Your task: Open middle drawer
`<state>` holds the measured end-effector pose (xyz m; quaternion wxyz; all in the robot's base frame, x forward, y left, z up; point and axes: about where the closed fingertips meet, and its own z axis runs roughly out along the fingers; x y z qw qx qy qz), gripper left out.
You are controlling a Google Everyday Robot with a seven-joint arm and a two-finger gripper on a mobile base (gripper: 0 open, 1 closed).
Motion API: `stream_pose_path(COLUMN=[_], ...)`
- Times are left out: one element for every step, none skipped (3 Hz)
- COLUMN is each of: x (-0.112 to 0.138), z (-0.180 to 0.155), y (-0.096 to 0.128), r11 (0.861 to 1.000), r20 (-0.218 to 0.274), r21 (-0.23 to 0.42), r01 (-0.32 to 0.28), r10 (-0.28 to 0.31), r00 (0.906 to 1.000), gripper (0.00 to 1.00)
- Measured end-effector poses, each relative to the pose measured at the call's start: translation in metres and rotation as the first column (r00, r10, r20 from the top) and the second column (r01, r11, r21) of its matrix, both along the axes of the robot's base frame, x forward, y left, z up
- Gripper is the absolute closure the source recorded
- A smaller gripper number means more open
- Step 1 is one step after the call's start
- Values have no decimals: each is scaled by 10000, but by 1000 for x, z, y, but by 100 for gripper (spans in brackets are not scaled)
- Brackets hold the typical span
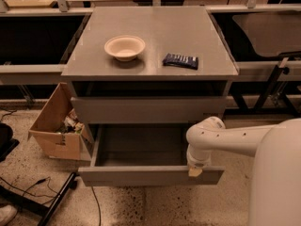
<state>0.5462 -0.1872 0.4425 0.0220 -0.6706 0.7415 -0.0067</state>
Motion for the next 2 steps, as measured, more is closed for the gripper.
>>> stream_pose_path(x=[0,0], z=[0,0], y=[0,0], r11=[10000,10000], r20=[0,-1], r21=[0,0], r01=[0,0], r10=[0,0], r00=[10000,10000], gripper=[36,12])
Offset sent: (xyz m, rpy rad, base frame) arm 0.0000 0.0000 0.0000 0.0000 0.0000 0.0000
